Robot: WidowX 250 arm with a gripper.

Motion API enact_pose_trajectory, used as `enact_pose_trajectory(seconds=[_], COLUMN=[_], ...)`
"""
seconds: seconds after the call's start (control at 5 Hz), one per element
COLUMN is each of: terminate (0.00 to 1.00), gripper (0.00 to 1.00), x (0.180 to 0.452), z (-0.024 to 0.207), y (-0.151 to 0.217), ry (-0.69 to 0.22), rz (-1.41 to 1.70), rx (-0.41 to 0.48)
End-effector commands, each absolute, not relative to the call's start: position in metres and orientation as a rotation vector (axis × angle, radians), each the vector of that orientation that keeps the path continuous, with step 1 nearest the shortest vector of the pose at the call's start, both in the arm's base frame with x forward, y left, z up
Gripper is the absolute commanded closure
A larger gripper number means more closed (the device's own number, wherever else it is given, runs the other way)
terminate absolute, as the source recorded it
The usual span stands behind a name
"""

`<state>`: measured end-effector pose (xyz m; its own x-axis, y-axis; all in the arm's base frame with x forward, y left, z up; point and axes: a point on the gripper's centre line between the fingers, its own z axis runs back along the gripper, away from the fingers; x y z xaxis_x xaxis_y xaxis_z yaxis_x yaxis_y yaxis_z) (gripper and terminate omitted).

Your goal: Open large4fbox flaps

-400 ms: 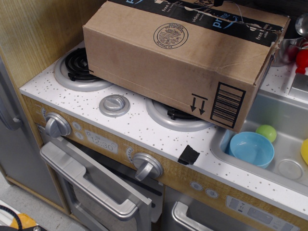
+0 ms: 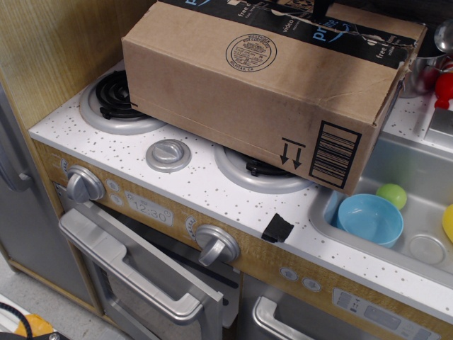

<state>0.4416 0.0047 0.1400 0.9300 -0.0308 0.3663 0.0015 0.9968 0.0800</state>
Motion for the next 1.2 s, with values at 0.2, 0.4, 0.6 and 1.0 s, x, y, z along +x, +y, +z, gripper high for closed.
enact_pose_trajectory(seconds=[0.2, 0.4, 0.6, 1.0], terminate=[0.0, 0.0, 0.0, 0.0], gripper=[0.0, 0.0, 0.0, 0.0], x=[0.456, 0.461, 0.463, 0.456], z=[0.155, 0.158, 0.152, 0.16], y=[0.01, 0.009, 0.009, -0.003], ry=[-0.463, -0.477, -0.469, -0.34], rz=[0.022, 0.029, 0.037, 0.103], rx=[0.064, 0.062, 0.025, -0.024])
